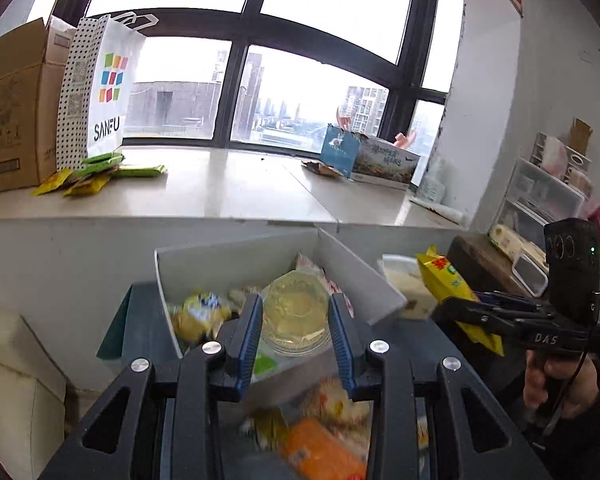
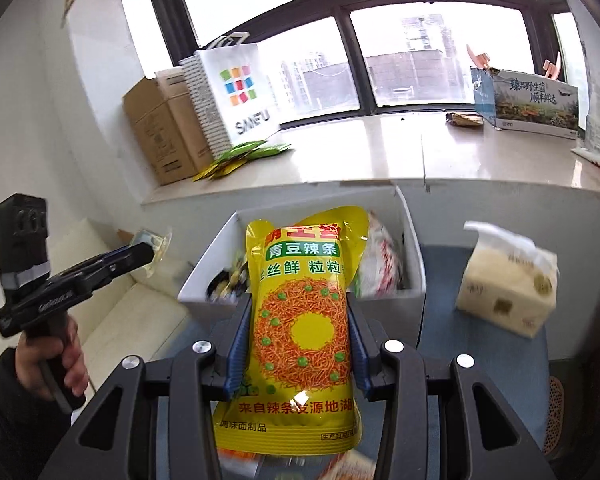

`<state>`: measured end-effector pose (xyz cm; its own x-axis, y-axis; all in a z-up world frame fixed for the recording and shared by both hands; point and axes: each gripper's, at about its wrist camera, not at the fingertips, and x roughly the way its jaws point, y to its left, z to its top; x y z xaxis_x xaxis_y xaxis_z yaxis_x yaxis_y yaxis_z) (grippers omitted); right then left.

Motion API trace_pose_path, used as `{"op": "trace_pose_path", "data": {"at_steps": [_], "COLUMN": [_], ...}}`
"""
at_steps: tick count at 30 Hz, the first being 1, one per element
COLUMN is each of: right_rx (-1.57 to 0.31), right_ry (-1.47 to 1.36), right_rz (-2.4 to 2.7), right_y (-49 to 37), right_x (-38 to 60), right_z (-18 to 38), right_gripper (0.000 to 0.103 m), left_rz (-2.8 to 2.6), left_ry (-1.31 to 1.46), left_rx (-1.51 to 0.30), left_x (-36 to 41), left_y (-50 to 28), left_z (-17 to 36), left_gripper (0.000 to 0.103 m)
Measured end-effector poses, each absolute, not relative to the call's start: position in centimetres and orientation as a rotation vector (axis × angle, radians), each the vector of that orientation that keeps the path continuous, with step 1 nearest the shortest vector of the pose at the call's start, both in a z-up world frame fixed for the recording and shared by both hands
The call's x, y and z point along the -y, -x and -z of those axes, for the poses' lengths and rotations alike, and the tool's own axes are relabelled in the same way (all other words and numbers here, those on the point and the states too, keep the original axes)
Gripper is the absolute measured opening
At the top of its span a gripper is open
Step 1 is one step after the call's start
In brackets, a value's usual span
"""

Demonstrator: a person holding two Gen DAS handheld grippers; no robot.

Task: Organize snacks
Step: 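Carry the yellow noodle bag into the white box and open the right gripper, then grasp the round pastry bag with the right gripper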

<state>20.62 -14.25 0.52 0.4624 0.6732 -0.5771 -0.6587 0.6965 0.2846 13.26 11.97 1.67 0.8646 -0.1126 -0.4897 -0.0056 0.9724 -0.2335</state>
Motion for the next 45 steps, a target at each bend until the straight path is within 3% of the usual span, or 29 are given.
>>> {"op": "trace_pose_path", "data": {"at_steps": [12, 13, 14, 15, 16, 17, 30, 45], "right_rx": [-0.831, -0.839, -0.853, -0.872, -0.88, -0.878, -0.802, -0.636], "right_ry": [0.044, 0.039, 0.035, 0.03, 0.019, 0.017, 0.065, 0.117], "right_rz": [-0.742, -0.736, -0.729, -0.717, -0.703, -0.699, -0.732, -0.864], "right_y": [-31.2, -31.5, -32.0, -32.5, -32.7, -32.8, -29.3, -13.2], "right_x": [7.7, 7.6, 7.6, 7.6, 7.8, 8.0, 9.6, 19.1], "right_z": [1.1, 1.3, 1.5, 1.9, 2.2, 2.3, 0.7, -0.4], "right_gripper": [0.047, 0.06, 0.084, 0.094, 0.101, 0.103, 0.103, 0.103], "left_rz": [-0.007, -0.024, -0.03, -0.035, -0.048, -0.066, -0.014, 0.081], "left_ry": [0.194, 0.195, 0.205, 0.223, 0.24, 0.244, 0.191, 0.228], "left_rx": [-0.608, -0.638, -0.676, -0.706, -0.728, -0.726, -0.698, -0.627], "left_x": [-12.0, -12.3, -12.6, -12.9, -13.2, -13.4, -11.7, -7.4], "left_y": [-23.5, -24.0, -24.6, -24.7, -24.7, -24.5, -20.2, -5.1], "left_z": [-0.5, -0.1, 0.3, 1.0, 1.4, 1.7, -0.1, -1.0], "left_gripper": [0.038, 0.039, 0.05, 0.064, 0.097, 0.103, 0.103, 0.103]}}
